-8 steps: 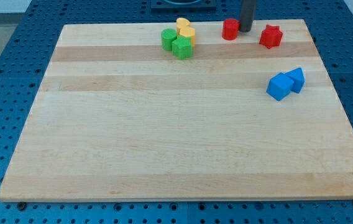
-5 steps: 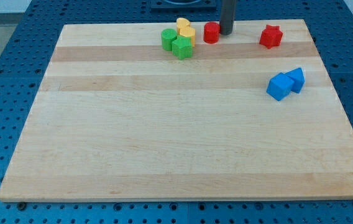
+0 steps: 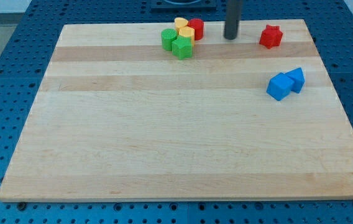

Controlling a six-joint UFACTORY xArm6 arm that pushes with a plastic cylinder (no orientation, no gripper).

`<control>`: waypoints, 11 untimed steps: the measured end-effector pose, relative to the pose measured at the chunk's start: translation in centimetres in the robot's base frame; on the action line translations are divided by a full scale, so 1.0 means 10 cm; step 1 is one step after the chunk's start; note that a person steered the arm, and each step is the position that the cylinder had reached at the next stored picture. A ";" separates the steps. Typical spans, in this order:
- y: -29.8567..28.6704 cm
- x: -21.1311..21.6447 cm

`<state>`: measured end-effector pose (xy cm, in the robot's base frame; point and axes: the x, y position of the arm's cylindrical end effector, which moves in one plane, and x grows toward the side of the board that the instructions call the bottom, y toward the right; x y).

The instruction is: Push the blue triangle slightly down

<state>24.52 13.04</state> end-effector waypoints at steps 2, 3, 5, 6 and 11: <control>0.46 -0.34; 0.92 -0.35; 1.16 0.05; 0.89 0.06; -0.29 0.45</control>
<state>29.04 10.14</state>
